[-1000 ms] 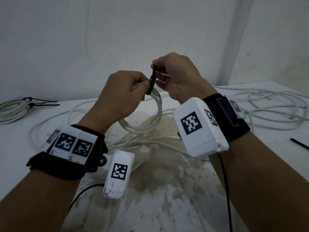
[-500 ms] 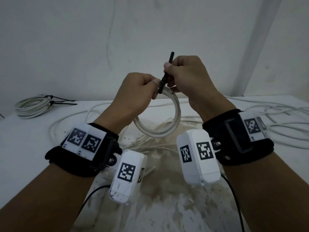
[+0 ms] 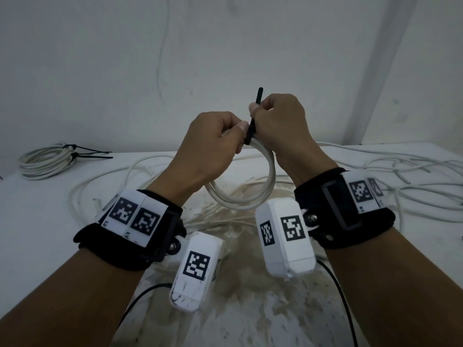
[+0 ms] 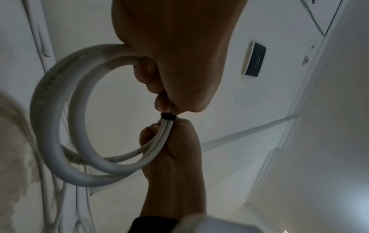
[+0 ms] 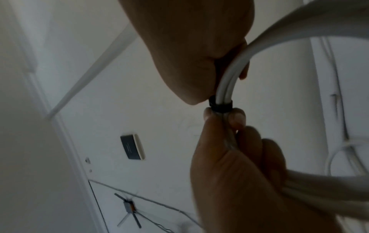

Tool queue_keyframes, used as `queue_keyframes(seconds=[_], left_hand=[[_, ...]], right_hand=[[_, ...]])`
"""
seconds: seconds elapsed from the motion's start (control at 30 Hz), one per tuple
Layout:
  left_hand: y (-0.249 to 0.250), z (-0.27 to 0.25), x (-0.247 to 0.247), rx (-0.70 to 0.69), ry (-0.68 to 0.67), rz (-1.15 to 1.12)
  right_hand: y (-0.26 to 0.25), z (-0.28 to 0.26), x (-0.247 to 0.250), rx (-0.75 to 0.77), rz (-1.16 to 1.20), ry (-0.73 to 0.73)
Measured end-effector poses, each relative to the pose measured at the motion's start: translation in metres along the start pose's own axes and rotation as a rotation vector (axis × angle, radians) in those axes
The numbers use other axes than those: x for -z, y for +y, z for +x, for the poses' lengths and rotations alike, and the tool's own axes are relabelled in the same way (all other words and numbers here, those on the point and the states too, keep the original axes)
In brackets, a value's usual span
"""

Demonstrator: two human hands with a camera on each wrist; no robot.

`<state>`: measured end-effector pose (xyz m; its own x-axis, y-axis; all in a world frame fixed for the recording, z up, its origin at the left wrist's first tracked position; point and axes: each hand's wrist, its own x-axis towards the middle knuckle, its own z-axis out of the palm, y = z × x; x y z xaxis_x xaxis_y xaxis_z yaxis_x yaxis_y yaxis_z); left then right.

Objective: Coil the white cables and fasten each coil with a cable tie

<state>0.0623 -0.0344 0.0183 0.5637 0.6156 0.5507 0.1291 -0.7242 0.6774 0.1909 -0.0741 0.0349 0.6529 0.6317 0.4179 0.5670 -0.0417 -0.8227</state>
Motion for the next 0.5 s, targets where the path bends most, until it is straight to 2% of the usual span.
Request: queue_keyframes(seconds=[0.1,0.2,0.3,0.37,0.43,0.5], left_hand=[[0.001,-0.001,-0.002,0.032,-0.014,0.033],[0.002,-0.002,-0.003,0.081,-0.026,0.039],[0.002,-0.001,-0.002,0.119,-0.018,-0.051],[0.001,0.0,-0.002,0.152,0.0,-0.1],[-0.002,0.001,-0.001,0.177,0.023,-0.124],[-0.005,0.002,0.0,0.19,0.032,-0.12]], right_hand=[[0.004,0.002,0.004,0.108,-0.23,0.038],[0.008,0.005,0.006,0.161,-0.263,0.017],[0.009,0.008,0.01,0.141,-0.027,-0.025],[0.007,0.005,0.013,0.108,0.136,-0.117],[0.007,0.002,0.012,0.095,0.209,-0.244],[0.007,-0.001,0.009,0.101,0.233,-0.308]])
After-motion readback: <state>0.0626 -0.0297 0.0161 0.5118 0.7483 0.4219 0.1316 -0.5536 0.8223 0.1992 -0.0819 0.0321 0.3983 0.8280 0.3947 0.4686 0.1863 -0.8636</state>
